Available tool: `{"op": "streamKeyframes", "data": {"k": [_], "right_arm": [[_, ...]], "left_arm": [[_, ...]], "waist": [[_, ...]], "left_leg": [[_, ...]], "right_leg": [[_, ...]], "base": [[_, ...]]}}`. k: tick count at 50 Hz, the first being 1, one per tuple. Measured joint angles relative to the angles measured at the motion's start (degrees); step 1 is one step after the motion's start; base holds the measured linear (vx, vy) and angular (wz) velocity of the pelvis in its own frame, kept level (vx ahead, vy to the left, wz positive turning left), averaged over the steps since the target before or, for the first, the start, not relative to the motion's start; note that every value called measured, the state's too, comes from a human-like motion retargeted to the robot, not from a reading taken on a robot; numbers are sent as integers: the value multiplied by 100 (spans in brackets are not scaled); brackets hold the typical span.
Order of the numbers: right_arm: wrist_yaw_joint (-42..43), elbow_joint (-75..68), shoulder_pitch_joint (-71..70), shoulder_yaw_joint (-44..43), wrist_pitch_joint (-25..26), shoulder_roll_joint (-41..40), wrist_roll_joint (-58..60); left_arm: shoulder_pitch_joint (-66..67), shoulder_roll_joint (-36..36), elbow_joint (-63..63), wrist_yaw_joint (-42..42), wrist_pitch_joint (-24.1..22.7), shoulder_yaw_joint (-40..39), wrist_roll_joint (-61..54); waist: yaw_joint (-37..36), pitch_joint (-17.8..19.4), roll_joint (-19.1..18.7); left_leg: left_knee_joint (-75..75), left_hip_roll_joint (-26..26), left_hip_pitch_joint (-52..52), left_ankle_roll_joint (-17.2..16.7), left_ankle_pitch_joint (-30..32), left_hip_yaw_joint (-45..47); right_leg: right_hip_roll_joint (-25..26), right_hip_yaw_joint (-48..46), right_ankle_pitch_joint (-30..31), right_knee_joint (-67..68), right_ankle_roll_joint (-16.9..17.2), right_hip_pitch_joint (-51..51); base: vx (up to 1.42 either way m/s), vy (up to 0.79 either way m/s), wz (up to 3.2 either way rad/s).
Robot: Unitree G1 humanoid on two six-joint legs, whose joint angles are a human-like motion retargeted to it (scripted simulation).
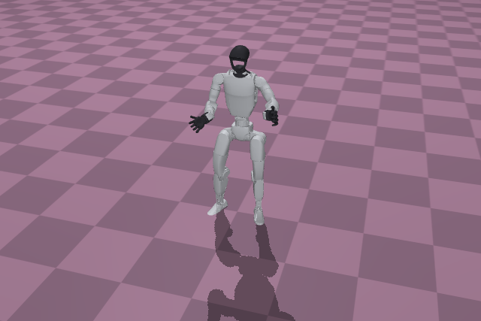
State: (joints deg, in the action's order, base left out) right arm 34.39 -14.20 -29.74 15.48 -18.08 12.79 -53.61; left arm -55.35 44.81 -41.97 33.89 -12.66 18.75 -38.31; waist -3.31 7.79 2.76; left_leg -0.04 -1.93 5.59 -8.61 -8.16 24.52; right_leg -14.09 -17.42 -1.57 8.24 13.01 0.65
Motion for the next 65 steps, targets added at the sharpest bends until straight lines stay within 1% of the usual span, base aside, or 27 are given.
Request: {"op": "streamKeyframes", "data": {"k": [3, 5, 8, 9, 12, 13, 16, 18, 19, 20, 21, 22, 23, 24, 25, 28, 31, 34, 37, 40, 42, 45, 48, 53, 57, 60, 65], "right_arm": [[-164, -89, 106, -23, -11, -22, 9], [-981, -509, 75, 94, 849, 379, 1902], [-183, -342, 191, -190, -125, -173, 87], [-51, -374, 204, -263, -294, -273, -133], [152, -589, 182, -508, -433, -427, 21], [-33, -593, 178, -612, -505, -489, 59], [853, -812, 38, -1001, -644, -463, 872], [592, -719, -72, -1179, -685, -405, 1321], [571, -947, -191, -1174, -118, -113, 2401], [690, -1327, -344, -1130, 741, 309, 3926], [1222, -1016, -487, -1285, 136, 176, 3322], [1473, -904, -636, -1340, -14, 223, 3325], [1164, -1187, -794, -1197, 745, 631, 4539], [1289, -1134, -974, -1157, 780, 751, 4796], [1632, -912, -1165, -1169, 454, 726, 4574], [1499, -1072, -1753, -556, 1073, 1347, 6275], [1008, -1178, -2406, 470, 1497, 1830, 7793], [115, -1244, -3035, 1774, 1509, 2100, 8756], [-928, -1253, -3399, 2830, 1261, 2085, 8956], [-1473, -1261, -3164, 3068, 1185, 1850, 8399], [-1305, -1246, -2659, 2713, 1252, 1590, 7574], [-706, -1130, -1761, 1891, 1223, 1074, 5863], [-268, -997, -1061, 1251, 960, 539, 4039], [-50, -1041, -533, 776, 356, -110, 1302], [-341, -1214, -491, 612, 29, -384, -155], [-124, -1298, -560, 368, -309, -604, -1062], [-526, -1245, -546, 314, -386, -864, -1546]], "left_arm": [[-788, 109, 241, -131, 329, 680, 1271], [-1244, 55, 347, -808, 667, 1179, 2444], [-1651, -245, 701, -638, 557, 1797, 2368], [-1728, -371, 790, -681, 529, 2007, 2359], [-1804, -739, 966, -1021, 468, 2612, 2651], [-1784, -833, 989, -1234, 417, 2813, 2931], [-1724, -1044, 958, -1329, 329, 3417, 4011], [-1613, -1123, 859, -1658, 212, 3711, 5028], [-1523, -1165, 781, -1843, 207, 3779, 5627], [-1422, -1212, 693, -2015, 236, 3817, 6262], [-1325, -1243, 646, -1761, 167, 3846, 6184], [-1209, -1267, 585, -1671, 120, 3856, 6248], [-1058, -1274, 498, -1910, 115, 3825, 6592], [-929, -1284, 448, -1883, 68, 3781, 6605], [-812, -1295, 415, -1725, 0, 3730, 6452], [-523, -1210, 280, -1735, -149, 3591, 6602], [-309, -1122, 165, -1689, -205, 3404, 6676], [-95, -1116, 23, -1692, -176, 3117, 6400], [169, -1253, -123, -1767, -122, 2622, 5621], [468, -1522, -219, -1772, -86, 1944, 4380], [681, -1739, -223, -1654, -119, 1465, 3350], [995, -2068, -165, -1406, -295, 806, 1527], [1220, -2327, -153, -1270, -528, 323, -276], [1290, -2529, -211, -1132, -760, -58, -1972], [1175, -2470, -94, -1025, -615, -58, -1347], [923, -2672, 436, -234, -781, -267, -1319], [236, -2633, 1046, 20, -257, 211, 721]], "waist": [[117, -61, -86], [187, -120, -106], [368, -115, -193], [433, -115, -202], [641, -128, -217], [718, -139, -222], [922, -182, -213], [1035, -224, -190], [1064, -254, -164], [1081, -287, -132], [1110, -288, -134], [1127, -303, -119], [1124, -345, -69], [1122, -367, -51], [1120, -379, -50], [1052, -457, 38], [941, -516, 103], [786, -540, 161], [594, -505, 204], [362, -405, 256], [194, -308, 307], [-50, -135, 392], [-265, 37, 467], [-524, 218, 557], [-642, 213, 588], [-703, 189, 577], [-648, 45, 513]], "left_leg": [[6, 22, -1, -11, -7, -32], [-6, 52, 11, 4, -14, -46], [-41, 82, 24, -22, 11, -57], [-54, 95, 31, -24, 18, -54], [-88, 128, 49, -25, 31, -16], [-89, 132, 52, -26, 27, 6], [-92, 137, 47, -41, 21, 104], [-69, 123, 46, -47, -6, 185], [-60, 120, 48, -38, -20, 232], [-54, 119, 50, -25, -34, 281], [-47, 104, 54, -41, -40, 323], [-39, 93, 62, -47, -50, 365], [-30, 89, 77, -30, -68, 408], [-25, 78, 88, -34, -77, 446], [-22, 63, 99, -49, -82, 483], [-19, 36, 141, -55, -104, 569], [-22, -3, 169, -69, -112, 624], [-22, -52, 183, -86, -108, 644], [-15, -88, 186, -91, -103, 612], [-11, -105, 170, -77, -92, 521], [-18, -105, 149, -60, -75, 426], [-52, -96, 106, -33, -32, 250], [-119, -100, 50, -22, 40, 59], [-260, -107, -45, -19, 173, -247], [-335, -113, -113, -21, 236, -433], [-382, -107, -126, -27, 272, -527], [-343, -88, -145, -41, 243, -604]], "right_leg": [[3, -4, -11, 19, -24, 26], [-4, 9, -11, 18, -29, 41], [7, 9, 6, -63, -95, 32], [8, 17, 16, -90, -108, 31], [14, 63, 58, -167, -117, 42], [21, 87, 74, -191, -110, 50], [44, 171, 133, -252, -61, 100], [72, 246, 166, -277, -18, 136], [81, 291, 182, -278, 10, 162], [87, 337, 199, -273, 43, 191], [108, 370, 209, -286, 52, 202], [125, 406, 220, -292, 68, 214], [134, 449, 229, -285, 96, 226], [150, 482, 236, -287, 112, 234], [170, 511, 241, -293, 121, 240], [209, 585, 246, -287, 172, 248], [259, 623, 246, -296, 199, 244], [316, 622, 251, -334, 199, 215], [351, 577, 258, -401, 199, 154], [360, 479, 265, -484, 199, 70], [353, 383, 268, -539, 199, 11], [334, 207, 267, -603, 195, -69], [336, 12, 261, -635, 167, -114], [339, -297, 241, -624, 129, -137], [337, -481, 220, -587, 108, -132], [329, -576, 209, -570, 78, -147], [293, -650, 173, -539, 24, -179]], "base": [[1, 4, 7], [0, 0, 0], [0, 0, 0], [0, 0, 0], [0, -1, -6], [1, -3, -22], [1, -3, -30], [1, -4, -39], [1, -3, -43], [1, -4, -43], [1, -4, -41], [1, -4, -40], [1, -4, -39], [1, -4, -37], [1, -5, -32], [0, -4, -26], [0, -6, -16], [-1, -7, -4], [-1, -6, 11], [-2, -5, 28], [-2, -4, 42], [-2, -4, 53], [-3, -5, 59], [-3, -3, 58], [-1, -1, 45], [0, 1, 30], [1, 1, 8]]}}
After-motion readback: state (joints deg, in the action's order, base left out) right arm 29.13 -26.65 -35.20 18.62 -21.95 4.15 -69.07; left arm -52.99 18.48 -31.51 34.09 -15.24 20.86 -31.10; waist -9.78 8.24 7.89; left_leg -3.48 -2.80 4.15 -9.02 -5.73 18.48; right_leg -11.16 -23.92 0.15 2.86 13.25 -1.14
